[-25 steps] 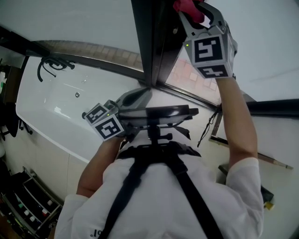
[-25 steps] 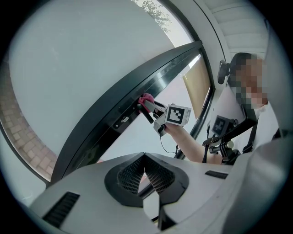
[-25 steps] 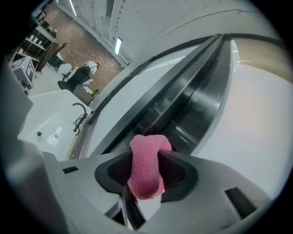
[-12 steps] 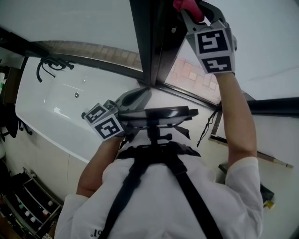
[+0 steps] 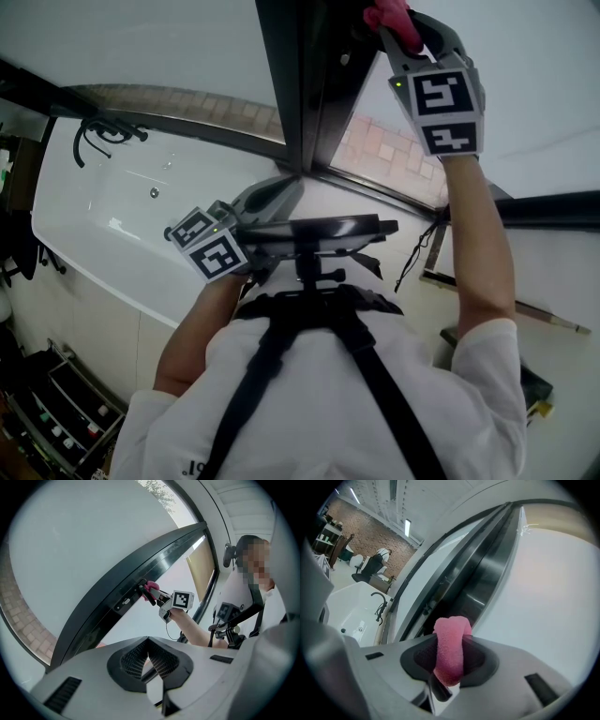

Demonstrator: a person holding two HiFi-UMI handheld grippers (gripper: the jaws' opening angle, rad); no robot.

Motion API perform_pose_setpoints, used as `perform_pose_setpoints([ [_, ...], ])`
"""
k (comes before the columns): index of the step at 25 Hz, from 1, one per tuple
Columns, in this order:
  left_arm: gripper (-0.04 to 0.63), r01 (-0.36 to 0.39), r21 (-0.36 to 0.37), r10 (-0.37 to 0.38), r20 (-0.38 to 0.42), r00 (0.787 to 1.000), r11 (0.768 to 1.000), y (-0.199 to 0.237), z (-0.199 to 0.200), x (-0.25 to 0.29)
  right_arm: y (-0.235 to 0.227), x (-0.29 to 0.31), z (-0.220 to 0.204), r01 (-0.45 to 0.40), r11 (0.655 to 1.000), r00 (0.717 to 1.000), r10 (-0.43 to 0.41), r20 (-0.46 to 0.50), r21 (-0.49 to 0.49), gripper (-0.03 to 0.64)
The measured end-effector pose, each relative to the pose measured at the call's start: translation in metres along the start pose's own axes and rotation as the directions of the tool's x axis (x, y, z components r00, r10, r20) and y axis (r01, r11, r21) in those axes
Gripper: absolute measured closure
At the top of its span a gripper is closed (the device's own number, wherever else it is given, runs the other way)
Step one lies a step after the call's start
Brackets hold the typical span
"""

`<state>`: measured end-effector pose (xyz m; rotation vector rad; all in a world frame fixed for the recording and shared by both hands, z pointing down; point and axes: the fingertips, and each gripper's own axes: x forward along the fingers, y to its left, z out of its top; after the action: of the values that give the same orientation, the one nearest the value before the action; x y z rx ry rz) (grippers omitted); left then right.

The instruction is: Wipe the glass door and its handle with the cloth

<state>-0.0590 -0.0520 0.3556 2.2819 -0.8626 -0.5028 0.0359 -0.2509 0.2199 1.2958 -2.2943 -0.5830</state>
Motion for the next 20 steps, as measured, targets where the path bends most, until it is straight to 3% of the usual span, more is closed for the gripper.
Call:
perform_pose_setpoints([
  [11, 0.607, 0.014, -0.012, -0.014, -0.013, 1.000, 1.000, 0.002, -0.001, 0.005, -0.034, -0.028, -0.018, 0.086, 0.995, 0.996, -0.085, -0.016, 0.041, 0.512],
  [20, 0.607, 0.016, -0.021, -0.016, -0.014, 1.000, 1.000, 0.005, -0.005, 0.004, -0.022, -0.035, 0.022, 0.054, 0.998, 0.995, -0.057, 0.076, 0.037, 0.512],
])
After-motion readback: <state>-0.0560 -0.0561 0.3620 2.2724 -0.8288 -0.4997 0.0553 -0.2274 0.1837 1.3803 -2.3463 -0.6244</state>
